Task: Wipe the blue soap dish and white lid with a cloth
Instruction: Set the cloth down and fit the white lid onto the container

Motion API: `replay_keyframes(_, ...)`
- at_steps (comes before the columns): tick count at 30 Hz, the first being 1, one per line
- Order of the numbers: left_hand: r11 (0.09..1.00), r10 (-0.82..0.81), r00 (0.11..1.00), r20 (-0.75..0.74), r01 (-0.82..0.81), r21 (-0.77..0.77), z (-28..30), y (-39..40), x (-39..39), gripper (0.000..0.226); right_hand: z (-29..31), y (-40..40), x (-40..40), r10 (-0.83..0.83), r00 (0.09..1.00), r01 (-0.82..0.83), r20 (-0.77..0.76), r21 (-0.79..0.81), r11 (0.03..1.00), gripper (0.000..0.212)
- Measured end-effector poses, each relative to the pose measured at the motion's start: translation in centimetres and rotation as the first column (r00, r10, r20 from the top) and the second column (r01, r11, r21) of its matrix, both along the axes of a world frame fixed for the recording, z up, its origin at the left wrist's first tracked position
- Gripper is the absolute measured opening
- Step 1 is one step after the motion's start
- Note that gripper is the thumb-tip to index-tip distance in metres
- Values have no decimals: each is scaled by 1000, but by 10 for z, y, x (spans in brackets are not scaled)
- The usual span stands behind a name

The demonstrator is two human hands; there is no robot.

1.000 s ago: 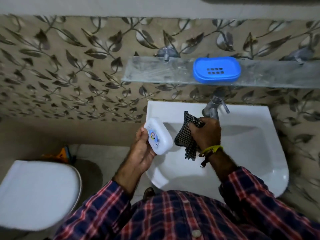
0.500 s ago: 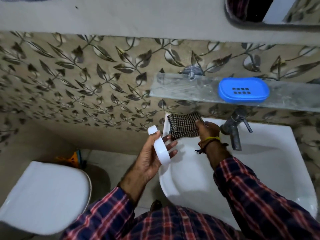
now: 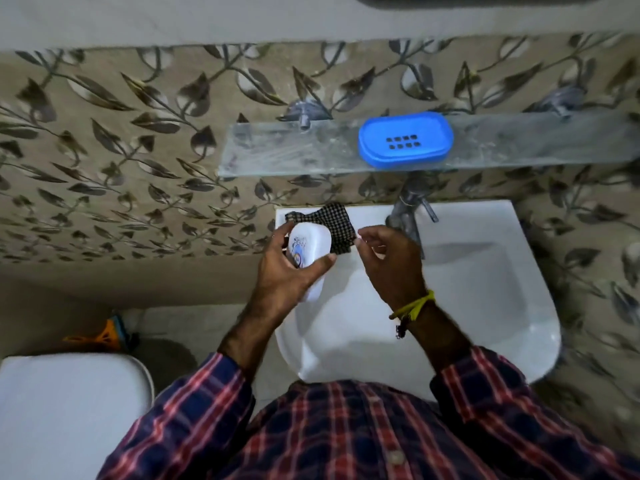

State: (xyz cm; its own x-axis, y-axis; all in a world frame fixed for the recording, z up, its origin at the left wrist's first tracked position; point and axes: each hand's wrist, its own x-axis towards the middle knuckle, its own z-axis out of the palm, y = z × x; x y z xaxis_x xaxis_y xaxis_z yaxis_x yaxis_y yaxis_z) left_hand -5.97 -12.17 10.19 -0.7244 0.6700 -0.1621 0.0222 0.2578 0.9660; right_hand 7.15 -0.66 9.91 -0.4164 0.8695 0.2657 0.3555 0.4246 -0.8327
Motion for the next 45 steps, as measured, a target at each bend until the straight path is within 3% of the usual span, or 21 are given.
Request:
replay_keyframes(4, 997, -60, 987, -149, 65, 28, 16, 8, 21, 86, 38, 6, 22, 22, 1000, -19, -10, 214, 977, 5)
replay_keyframes(10, 993, -62, 904, -423, 99, 65, 41, 8, 46, 88, 96, 48, 41, 60, 994, -16, -88, 435, 900, 8)
replay_keyframes(11, 993, -58, 884, -465, 100, 67, 45, 7, 48, 89, 103, 62, 43, 60, 995, -21, -74, 442, 897, 16)
replay_keyframes(14, 991, -36, 852, -523, 98, 93, 64, 7, 46, 90, 116, 107, 44, 68, 979, -134, 191, 356, 925, 54)
replay_keyframes(16, 988, -36, 814, -580, 115, 100, 78, 10, 39, 95, 121, 131, 40, 168, 909, -269, 382, 228, 936, 79)
replay_keyframes(19, 983, -5, 761, -649, 123, 136, 101, 17, 27, 99, 121, 149, 32, 318, 839, -409, 441, 127, 904, 95)
replay_keyframes(23, 977, 26, 741, -671, 122, 172, 123, 23, 18, 95, 123, 145, 32, 396, 889, -424, 229, 91, 901, 83)
replay_keyframes(26, 964, 51, 823, -565, 107, 243, 133, 27, 16, 91, 124, 132, 37, 448, 891, -448, -74, 9, 894, 83)
replay_keyframes(29, 932, 26, 935, -355, 106, 347, 143, 29, 18, 77, 132, 110, 47, 364, 816, -456, -449, -113, 883, 75)
replay_keyframes(32, 904, -63, 981, -186, 135, 406, 151, 33, 29, 60, 142, 87, 59, 223, 709, -470, -669, -213, 857, 67)
replay_keyframes(34, 905, -118, 982, -146, 167, 390, 153, 38, 42, 55, 145, 70, 60, 195, 685, -497, -702, -255, 829, 50)
replay_keyframes(36, 908, -184, 970, -159, 230, 350, 151, 43, 58, 52, 142, 52, 56, 205, 726, -483, -656, -275, 831, 46)
replay_keyframes(39, 909, -266, 955, -134, 295, 296, 143, 50, 77, 47, 130, 34, 49, 131, 765, -424, -630, -340, 840, 49)
replay_keyframes(45, 927, -282, 949, -145, 308, 214, 130, 52, 93, 47, 119, 16, 50, -18, 804, -284, -595, -410, 866, 62)
